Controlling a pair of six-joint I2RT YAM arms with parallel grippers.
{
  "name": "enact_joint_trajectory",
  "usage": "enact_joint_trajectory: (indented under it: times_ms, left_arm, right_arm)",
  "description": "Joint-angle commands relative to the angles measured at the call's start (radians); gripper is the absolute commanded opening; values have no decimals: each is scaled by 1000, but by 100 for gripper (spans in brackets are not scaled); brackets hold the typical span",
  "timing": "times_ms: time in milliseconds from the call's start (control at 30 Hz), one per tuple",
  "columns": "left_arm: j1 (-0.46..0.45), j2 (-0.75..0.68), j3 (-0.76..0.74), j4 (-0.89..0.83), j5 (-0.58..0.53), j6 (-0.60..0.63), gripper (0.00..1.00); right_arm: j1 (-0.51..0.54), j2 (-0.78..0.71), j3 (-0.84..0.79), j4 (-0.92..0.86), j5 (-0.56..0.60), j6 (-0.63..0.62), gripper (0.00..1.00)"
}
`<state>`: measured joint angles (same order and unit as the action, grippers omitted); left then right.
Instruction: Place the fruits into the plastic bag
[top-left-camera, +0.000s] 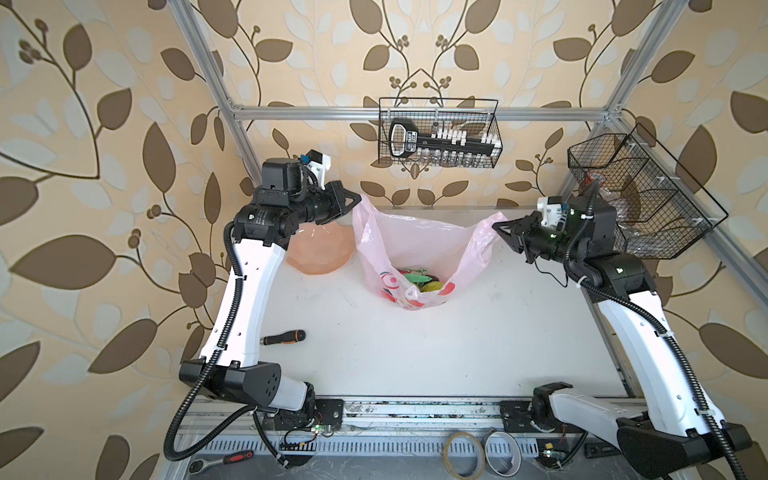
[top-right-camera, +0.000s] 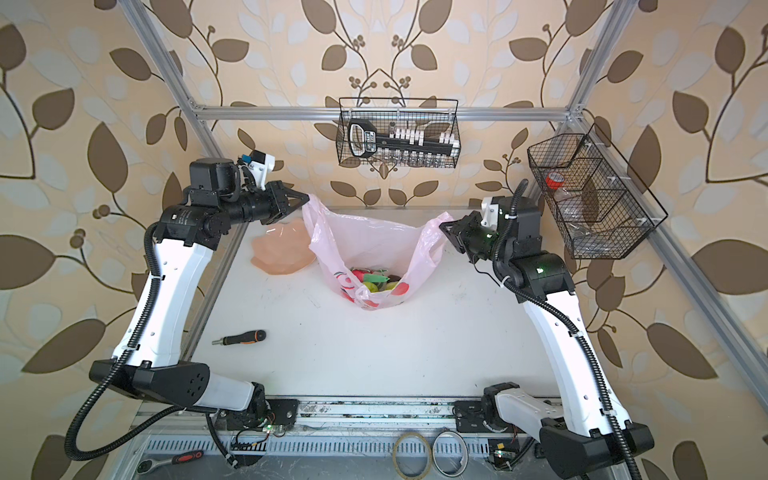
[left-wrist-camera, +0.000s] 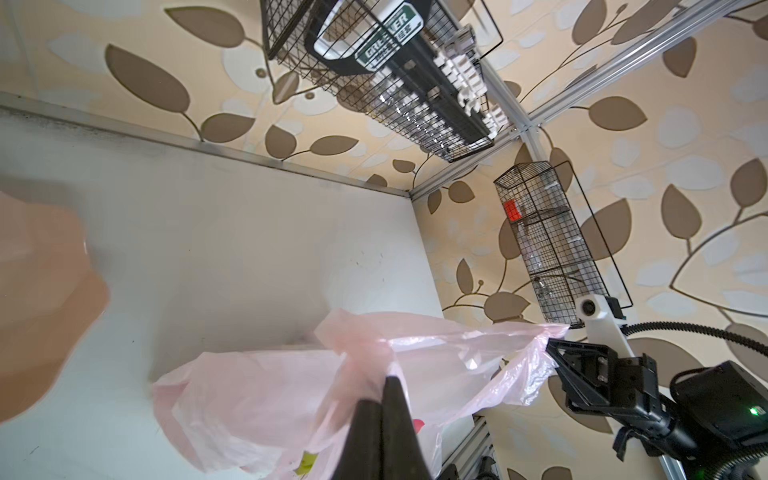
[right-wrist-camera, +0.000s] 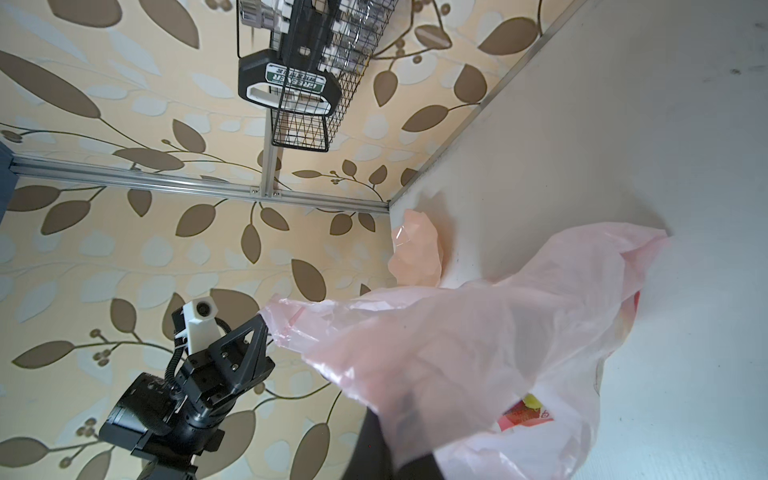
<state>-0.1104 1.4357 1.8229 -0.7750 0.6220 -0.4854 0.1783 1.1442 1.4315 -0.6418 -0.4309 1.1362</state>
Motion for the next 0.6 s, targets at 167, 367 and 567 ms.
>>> enact_joint_trajectory:
  times_ms: [167, 367, 567]
  left_arm:
    - [-6, -48, -103, 77, 95, 15, 0]
    - [-14, -87, -240, 169, 154, 14, 0]
    - [-15, -162, -302, 232, 151, 22, 27]
  right_arm:
    - [-3, -9, -59, 38, -42, 9, 0]
    - [1, -21, -163, 85, -41, 10, 0]
    - [-4, -21, -163, 81, -60, -17, 26]
